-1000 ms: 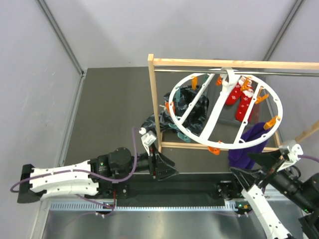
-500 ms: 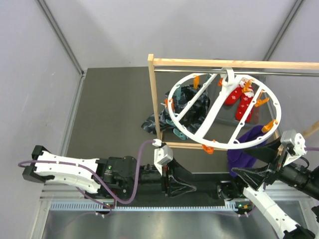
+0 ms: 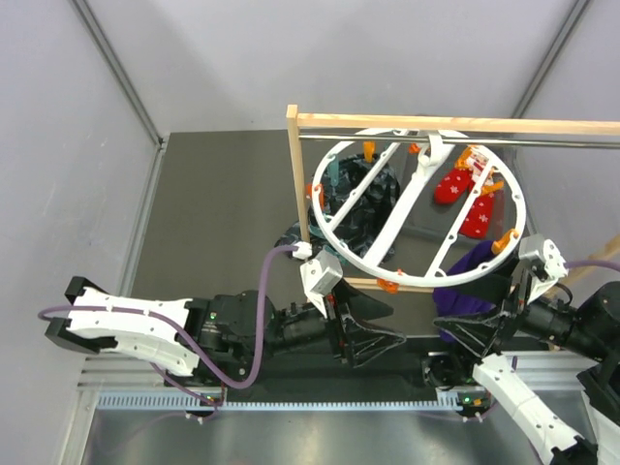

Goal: Clip the socks to the hanger
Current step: Open the clamp at the hanger.

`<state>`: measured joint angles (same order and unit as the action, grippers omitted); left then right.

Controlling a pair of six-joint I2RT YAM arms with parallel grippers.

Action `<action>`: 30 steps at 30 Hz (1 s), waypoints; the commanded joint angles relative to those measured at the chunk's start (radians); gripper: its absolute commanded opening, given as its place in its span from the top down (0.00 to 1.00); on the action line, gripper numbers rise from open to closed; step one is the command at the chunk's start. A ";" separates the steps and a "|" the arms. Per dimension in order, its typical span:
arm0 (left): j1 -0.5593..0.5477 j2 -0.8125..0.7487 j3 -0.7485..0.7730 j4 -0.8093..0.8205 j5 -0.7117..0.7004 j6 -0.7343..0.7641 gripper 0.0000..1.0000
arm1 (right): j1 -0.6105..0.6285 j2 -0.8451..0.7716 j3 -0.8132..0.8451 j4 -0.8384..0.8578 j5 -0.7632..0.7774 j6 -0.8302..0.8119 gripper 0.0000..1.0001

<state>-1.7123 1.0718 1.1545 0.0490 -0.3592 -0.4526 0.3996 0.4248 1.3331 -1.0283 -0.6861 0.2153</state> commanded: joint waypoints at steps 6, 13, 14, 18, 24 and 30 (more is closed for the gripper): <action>-0.012 -0.013 0.047 0.002 -0.078 -0.093 0.45 | -0.001 -0.076 -0.113 0.338 -0.133 0.185 0.28; -0.013 -0.058 0.042 -0.011 -0.168 -0.130 0.47 | -0.008 -0.080 -0.120 0.343 -0.112 0.193 0.32; -0.013 -0.056 0.045 -0.014 -0.178 -0.133 0.47 | -0.008 -0.083 -0.127 0.352 -0.110 0.203 0.32; -0.015 -0.020 0.092 0.003 -0.146 -0.104 0.45 | -0.013 -0.103 -0.166 0.408 -0.113 0.239 0.32; -0.018 0.019 0.180 -0.081 -0.170 -0.095 0.43 | -0.011 -0.110 -0.155 0.396 -0.098 0.230 0.32; -0.029 -0.018 0.152 -0.136 -0.213 -0.142 0.44 | -0.011 -0.109 -0.120 0.329 -0.032 0.193 0.32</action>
<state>-1.7298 1.0840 1.2968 -0.0486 -0.5415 -0.5747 0.3908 0.3252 1.1728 -0.6888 -0.7677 0.4297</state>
